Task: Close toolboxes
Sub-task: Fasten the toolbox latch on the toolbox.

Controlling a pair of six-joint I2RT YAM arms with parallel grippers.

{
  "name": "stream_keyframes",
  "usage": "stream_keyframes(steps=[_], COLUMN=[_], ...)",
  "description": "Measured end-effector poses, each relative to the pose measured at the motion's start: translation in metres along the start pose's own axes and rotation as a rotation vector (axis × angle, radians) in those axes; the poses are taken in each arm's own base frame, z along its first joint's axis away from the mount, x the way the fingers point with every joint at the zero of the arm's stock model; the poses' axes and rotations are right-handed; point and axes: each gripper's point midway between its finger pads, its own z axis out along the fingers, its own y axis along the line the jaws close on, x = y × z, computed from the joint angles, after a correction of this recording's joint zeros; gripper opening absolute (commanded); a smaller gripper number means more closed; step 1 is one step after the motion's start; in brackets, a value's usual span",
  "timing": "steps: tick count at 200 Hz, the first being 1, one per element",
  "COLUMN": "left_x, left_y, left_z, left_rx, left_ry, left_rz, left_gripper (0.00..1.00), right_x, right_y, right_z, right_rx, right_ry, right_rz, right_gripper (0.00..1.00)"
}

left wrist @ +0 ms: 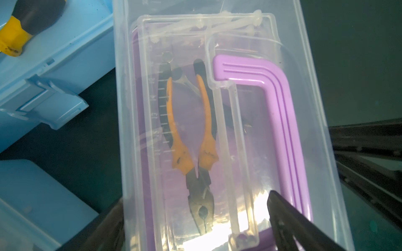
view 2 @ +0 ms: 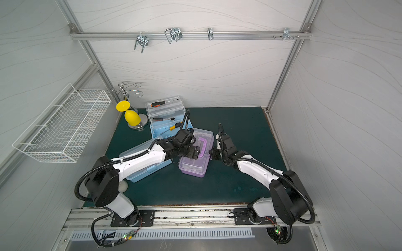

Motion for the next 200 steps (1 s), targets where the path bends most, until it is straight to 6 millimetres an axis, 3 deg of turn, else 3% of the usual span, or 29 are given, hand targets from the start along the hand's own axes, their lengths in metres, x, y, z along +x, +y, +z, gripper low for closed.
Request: stream_keyframes(steps=[46, 101, 154, 200], left_x=[0.0, 0.0, 0.0, -0.001], left_y=[0.0, 0.0, -0.001, -0.002], left_z=[0.0, 0.0, 0.0, 0.002], left_rx=[0.001, 0.002, 0.004, 0.011], left_ry=[-0.002, -0.003, -0.003, -0.003], left_rz=[-0.002, -0.002, -0.002, -0.011], left_gripper=[0.96, 0.96, 0.96, 0.96], right_x=[0.0, -0.007, 0.017, 0.023], right_y=[-0.009, -0.036, -0.048, -0.038], right_z=[-0.003, -0.013, 0.011, 0.024], right_rx=[0.015, 0.075, 0.129, 0.145], right_ry=[0.005, -0.009, 0.113, 0.169], right_rz=[0.016, 0.055, 0.047, 0.002], right_gripper=[0.29, 0.23, 0.23, 0.23])
